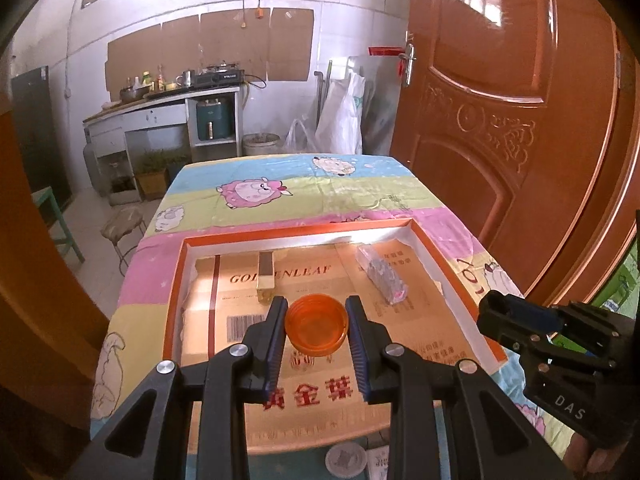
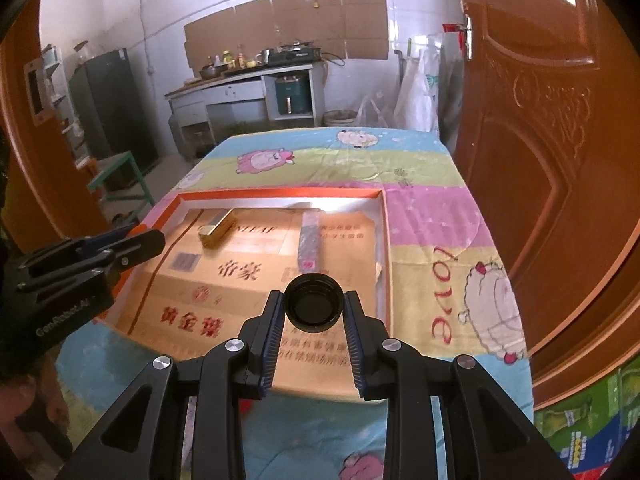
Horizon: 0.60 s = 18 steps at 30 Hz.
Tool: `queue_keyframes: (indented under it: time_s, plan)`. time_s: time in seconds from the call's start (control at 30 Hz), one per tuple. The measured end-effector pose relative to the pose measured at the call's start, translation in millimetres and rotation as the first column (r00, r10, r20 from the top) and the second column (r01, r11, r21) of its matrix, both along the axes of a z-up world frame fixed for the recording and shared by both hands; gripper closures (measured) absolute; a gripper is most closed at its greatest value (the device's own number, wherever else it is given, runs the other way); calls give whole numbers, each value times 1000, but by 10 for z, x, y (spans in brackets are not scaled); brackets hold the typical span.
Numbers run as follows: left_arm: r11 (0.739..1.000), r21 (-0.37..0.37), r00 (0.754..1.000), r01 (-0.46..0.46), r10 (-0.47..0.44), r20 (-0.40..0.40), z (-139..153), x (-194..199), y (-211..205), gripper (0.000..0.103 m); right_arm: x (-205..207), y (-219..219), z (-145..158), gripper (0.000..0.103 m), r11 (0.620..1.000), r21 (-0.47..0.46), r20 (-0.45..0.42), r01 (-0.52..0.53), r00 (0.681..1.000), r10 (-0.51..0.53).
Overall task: Organize rigid objects
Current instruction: 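Carry the orange and black caps with both tools into the tray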
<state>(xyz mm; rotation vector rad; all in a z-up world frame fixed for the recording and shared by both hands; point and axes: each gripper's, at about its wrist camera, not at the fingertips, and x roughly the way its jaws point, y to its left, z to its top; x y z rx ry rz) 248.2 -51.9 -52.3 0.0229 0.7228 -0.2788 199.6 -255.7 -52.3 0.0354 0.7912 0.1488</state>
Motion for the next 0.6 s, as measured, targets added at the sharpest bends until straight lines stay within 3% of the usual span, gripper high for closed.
queue_keyframes:
  time_s: [0.6]
  plan:
    - [1000, -1, 995, 24, -24, -102, -137, 800, -237, 73, 925, -237, -173, 73, 997, -73, -56, -37, 998, 33]
